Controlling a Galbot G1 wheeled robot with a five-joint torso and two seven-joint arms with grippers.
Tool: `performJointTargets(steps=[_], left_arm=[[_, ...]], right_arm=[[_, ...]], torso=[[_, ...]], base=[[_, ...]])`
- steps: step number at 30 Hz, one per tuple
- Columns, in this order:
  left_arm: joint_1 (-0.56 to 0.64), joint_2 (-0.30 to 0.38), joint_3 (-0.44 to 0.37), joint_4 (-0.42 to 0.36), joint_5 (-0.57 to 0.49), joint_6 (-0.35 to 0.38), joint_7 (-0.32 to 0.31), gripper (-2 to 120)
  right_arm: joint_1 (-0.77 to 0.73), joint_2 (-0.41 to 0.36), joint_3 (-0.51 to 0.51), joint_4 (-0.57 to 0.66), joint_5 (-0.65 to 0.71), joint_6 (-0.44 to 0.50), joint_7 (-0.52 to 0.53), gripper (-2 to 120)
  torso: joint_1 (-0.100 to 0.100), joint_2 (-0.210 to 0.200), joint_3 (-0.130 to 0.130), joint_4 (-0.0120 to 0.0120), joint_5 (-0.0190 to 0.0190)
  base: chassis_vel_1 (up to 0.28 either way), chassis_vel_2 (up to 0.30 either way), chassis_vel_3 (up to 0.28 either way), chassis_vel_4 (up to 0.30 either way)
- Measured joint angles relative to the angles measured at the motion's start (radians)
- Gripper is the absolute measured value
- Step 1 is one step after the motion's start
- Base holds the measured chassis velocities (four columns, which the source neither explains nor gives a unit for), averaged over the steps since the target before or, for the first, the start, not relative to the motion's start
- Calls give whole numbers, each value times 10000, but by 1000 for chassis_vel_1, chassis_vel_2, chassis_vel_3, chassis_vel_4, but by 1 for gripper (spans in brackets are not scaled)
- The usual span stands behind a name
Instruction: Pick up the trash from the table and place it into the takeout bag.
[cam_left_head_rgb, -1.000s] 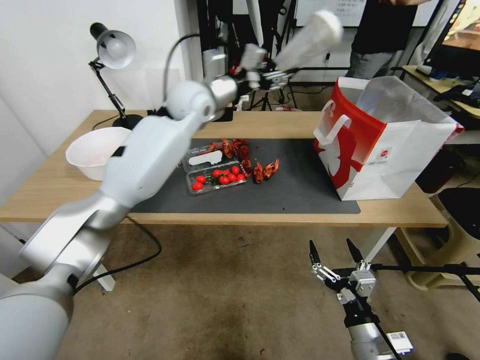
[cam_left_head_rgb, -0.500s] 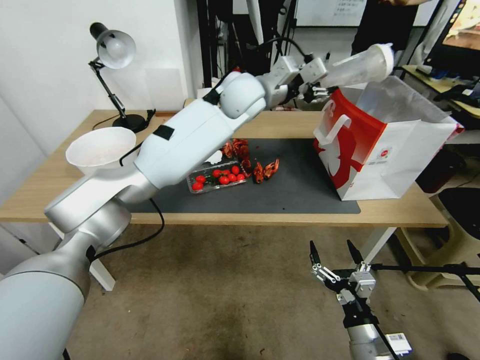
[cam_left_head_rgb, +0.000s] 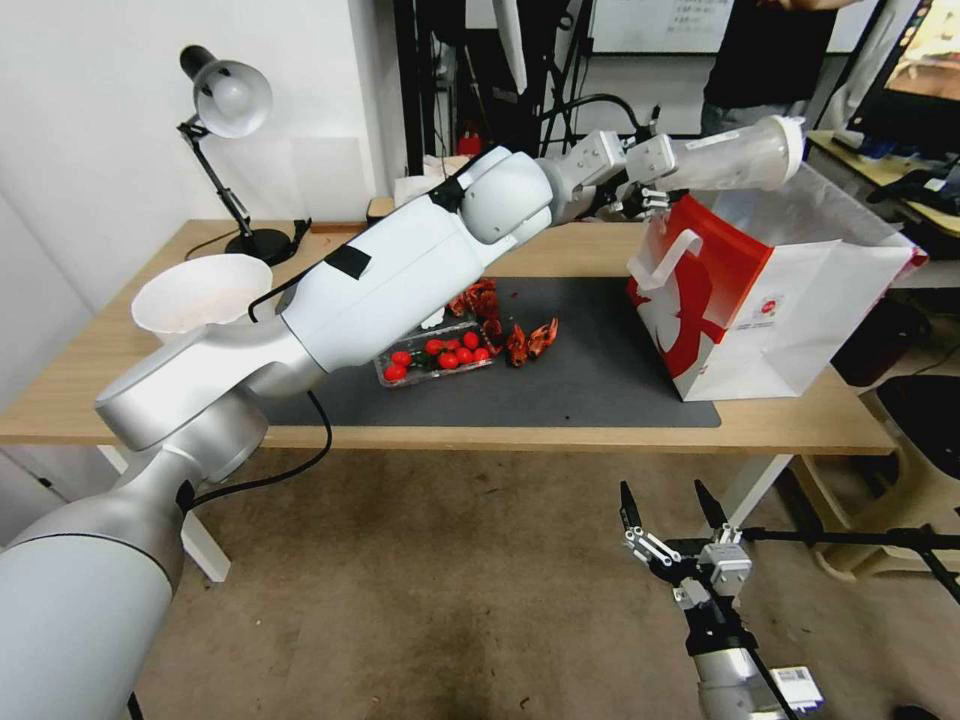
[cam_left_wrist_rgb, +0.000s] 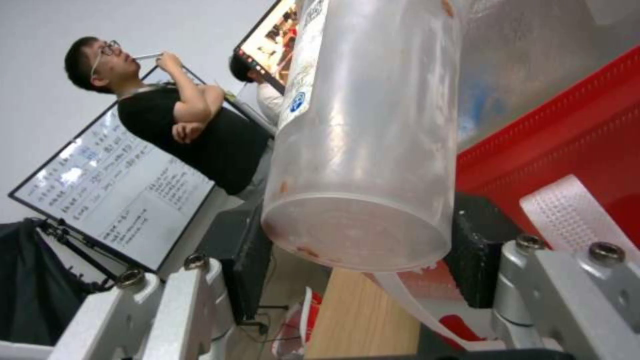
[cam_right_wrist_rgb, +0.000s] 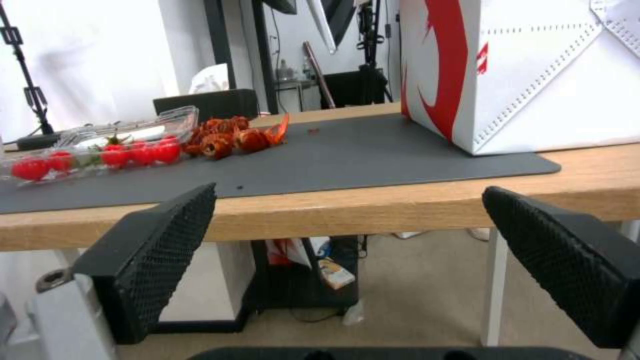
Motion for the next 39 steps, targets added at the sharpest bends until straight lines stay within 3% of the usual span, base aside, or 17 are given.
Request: performJointTargets(steps=[9, 21, 32, 36, 39], left_arm=[[20, 57, 17, -12, 237, -176, -12, 55], [26, 118, -34, -110, 221, -177, -199, 99], [655, 845, -776, -633, -166, 151, -352, 100], [1250, 1289, -1311, -1104, -212, 253, -471, 100], [2257, 1880, -2330, -1898, -290, 585, -1016, 100]], right_arm=[[14, 23, -46, -85, -4, 2, -1, 100], [41, 19, -67, -215, -2, 2, -3, 100], [95, -2, -111, -230, 6, -8, -6, 100], [102, -33, -113, -213, 21, -22, -6, 100], [114, -54, -121, -192, 33, -39, -6, 100]], torso=[[1, 0, 0, 0, 0], [0, 0, 0, -1, 0], [0, 0, 0, 0, -1], [0, 0, 0, 0, -3], [0, 2, -1, 0, -2]], base=[[0, 0, 0, 0], [0, 0, 0, 0], [0, 0, 0, 0], [0, 0, 0, 0], [0, 0, 0, 0]])
